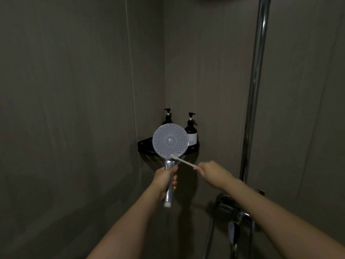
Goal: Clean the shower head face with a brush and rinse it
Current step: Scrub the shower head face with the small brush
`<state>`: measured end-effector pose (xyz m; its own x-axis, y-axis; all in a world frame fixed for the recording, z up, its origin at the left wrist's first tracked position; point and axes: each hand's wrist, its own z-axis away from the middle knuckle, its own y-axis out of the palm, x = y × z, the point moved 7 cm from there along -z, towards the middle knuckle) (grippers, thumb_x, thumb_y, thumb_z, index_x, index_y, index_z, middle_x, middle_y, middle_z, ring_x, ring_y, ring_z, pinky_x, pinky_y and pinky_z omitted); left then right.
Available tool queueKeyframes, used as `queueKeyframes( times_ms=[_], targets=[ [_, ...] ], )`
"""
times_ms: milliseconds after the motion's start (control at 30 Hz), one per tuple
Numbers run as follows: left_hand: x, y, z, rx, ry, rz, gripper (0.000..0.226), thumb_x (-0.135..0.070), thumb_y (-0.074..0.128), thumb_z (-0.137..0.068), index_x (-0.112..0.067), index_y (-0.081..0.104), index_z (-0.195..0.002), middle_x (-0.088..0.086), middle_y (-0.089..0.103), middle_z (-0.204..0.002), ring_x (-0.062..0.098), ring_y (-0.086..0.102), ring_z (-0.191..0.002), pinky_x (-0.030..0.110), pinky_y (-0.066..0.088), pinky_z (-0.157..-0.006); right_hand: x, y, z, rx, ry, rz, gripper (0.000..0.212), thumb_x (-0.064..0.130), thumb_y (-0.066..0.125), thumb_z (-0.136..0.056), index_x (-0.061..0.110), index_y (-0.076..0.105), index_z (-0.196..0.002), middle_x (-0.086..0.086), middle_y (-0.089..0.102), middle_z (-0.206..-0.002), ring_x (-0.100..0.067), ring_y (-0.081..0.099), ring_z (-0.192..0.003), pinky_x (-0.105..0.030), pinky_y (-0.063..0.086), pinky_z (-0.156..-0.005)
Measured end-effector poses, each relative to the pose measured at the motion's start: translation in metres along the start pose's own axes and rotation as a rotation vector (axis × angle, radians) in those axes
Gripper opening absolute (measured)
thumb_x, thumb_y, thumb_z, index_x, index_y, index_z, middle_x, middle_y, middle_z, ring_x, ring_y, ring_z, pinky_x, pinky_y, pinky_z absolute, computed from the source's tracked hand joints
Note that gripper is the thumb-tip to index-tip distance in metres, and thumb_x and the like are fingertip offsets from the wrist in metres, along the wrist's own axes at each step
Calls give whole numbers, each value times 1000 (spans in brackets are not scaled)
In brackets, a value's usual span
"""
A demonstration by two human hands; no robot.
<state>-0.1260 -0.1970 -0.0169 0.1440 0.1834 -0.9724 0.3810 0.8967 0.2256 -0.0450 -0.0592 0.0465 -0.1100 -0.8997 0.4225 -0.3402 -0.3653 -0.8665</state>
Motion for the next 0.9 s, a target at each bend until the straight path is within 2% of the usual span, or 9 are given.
queueKeyframes(
  times_ms=[133, 267, 367, 500, 633, 733, 800, 867, 900],
  targets=[
    [-1, 1, 1, 8, 2, 7, 11, -14, 53, -91, -13, 46, -83, 4, 40, -50, 9, 36, -31, 15, 31, -35, 3, -23, -4, -128, 79, -159, 39, 24, 35, -101, -7, 59, -100, -24, 65, -99, -34, 62, -90, -32, 37, -63],
    [-4, 1, 1, 10, 7, 4, 7, -15, 53, -91, -11, 49, -88, 3, 42, -48, 9, 37, -32, 16, 32, -35, 15, -11, -7, 33, 17, -134, 39, 25, 36, -101, -4, 62, -100, -23, 65, -103, -33, 61, -93, -36, 44, -74],
    [-5, 1, 3, 9, 11, 1, 7, -15, 54, -91, -11, 49, -88, 2, 42, -49, 9, 37, -32, 16, 32, -35, 13, -29, -8, -174, 79, -155, 39, 23, 35, -101, -6, 60, -99, -24, 66, -99, -32, 60, -81, -34, 41, -64],
    [-7, 1, 3, 1, 14, -22, 9, -15, 54, -91, -12, 49, -84, 3, 42, -51, 9, 37, -33, 18, 32, -36, 17, -11, -10, -42, 31, -9, 37, 29, 34, -100, 3, 61, -101, -17, 66, -97, -28, 59, -78, -35, 46, -67],
    [-8, 1, 4, 9, 17, -10, 7, -15, 54, -91, -10, 48, -90, 4, 41, -52, 9, 37, -33, 17, 32, -36, 5, -44, -10, -374, 149, -188, 42, 25, 31, -102, -6, 60, -99, -21, 65, -89, -31, 59, -73, -34, 42, -60],
    [-8, 3, 3, 4, 12, -11, 6, -14, 53, -91, -10, 49, -88, 1, 42, -47, 8, 36, -31, 16, 31, -35, 18, -29, -12, -89, 105, -101, 36, 18, 30, -102, -2, 57, -116, -22, 64, -109, -32, 61, -91, -39, 47, -77],
    [-7, 2, 3, -9, 10, -14, 9, -12, 51, -91, -10, 48, -82, 1, 42, -44, 8, 36, -30, 15, 31, -35, 28, -7, -9, 143, 28, -55, 34, 22, 34, -101, 5, 63, -97, -20, 64, -109, -26, 58, -88, -31, 43, -76],
    [-7, 1, 3, -14, 16, -16, 8, -12, 52, -91, -10, 48, -84, 1, 42, -43, 8, 36, -29, 15, 31, -34, 35, -11, -10, 130, -61, -64, 37, 24, 36, -101, 9, 59, -77, -22, 65, -102, -26, 57, -82, -29, 38, -69],
    [-7, 1, 3, -15, 18, -19, 7, -12, 52, -91, -10, 47, -87, 1, 42, -44, 8, 36, -29, 15, 31, -34, 32, -22, -13, 22, -34, -111, 36, 22, 35, -101, 7, 59, -78, -23, 65, -100, -29, 59, -83, -31, 39, -68]
  ],
)
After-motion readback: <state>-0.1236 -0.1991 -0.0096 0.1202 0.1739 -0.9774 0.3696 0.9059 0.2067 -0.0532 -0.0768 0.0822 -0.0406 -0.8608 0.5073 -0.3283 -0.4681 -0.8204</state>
